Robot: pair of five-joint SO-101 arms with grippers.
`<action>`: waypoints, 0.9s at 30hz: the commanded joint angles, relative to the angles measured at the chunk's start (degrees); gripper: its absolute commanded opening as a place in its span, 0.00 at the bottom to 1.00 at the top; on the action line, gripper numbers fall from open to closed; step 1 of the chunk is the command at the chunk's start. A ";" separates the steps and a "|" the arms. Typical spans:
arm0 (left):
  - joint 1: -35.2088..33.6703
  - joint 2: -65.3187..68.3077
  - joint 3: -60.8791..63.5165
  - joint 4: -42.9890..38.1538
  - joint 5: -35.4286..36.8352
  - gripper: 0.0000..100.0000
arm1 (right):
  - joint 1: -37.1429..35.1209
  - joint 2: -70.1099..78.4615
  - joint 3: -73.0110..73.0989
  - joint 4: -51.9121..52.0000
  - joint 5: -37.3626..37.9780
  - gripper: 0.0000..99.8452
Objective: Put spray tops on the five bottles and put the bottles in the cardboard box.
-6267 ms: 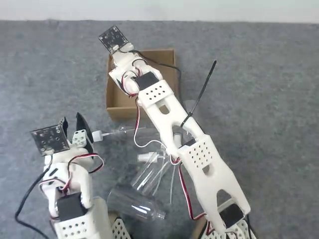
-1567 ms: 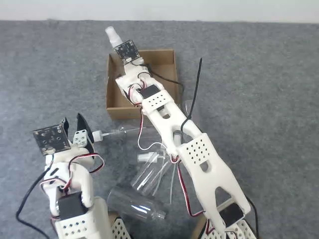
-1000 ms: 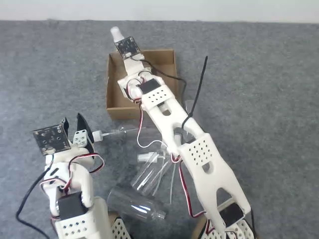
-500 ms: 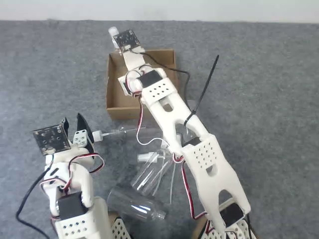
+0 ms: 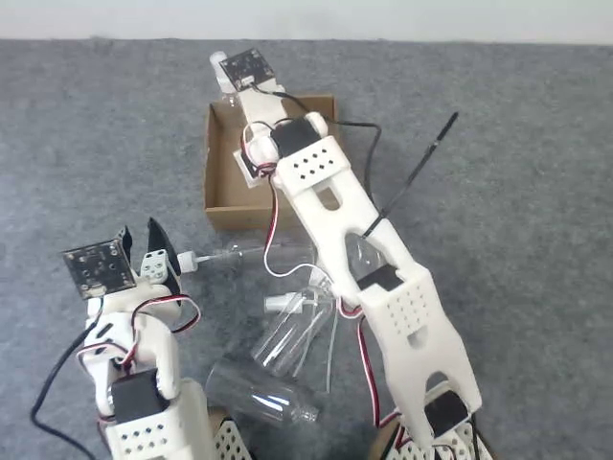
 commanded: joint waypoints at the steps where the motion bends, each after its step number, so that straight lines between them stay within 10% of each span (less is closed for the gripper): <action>1: -0.18 -1.32 -0.31 -2.20 -0.44 0.12 | 0.84 -8.04 -0.79 6.81 -0.18 0.17; 11: -0.18 -1.32 0.40 -3.43 -0.44 0.12 | 0.84 -16.92 -0.44 24.04 -0.35 0.16; 27: -0.18 -1.32 0.48 -3.43 -0.44 0.12 | -0.84 -40.75 25.05 23.96 -0.62 0.17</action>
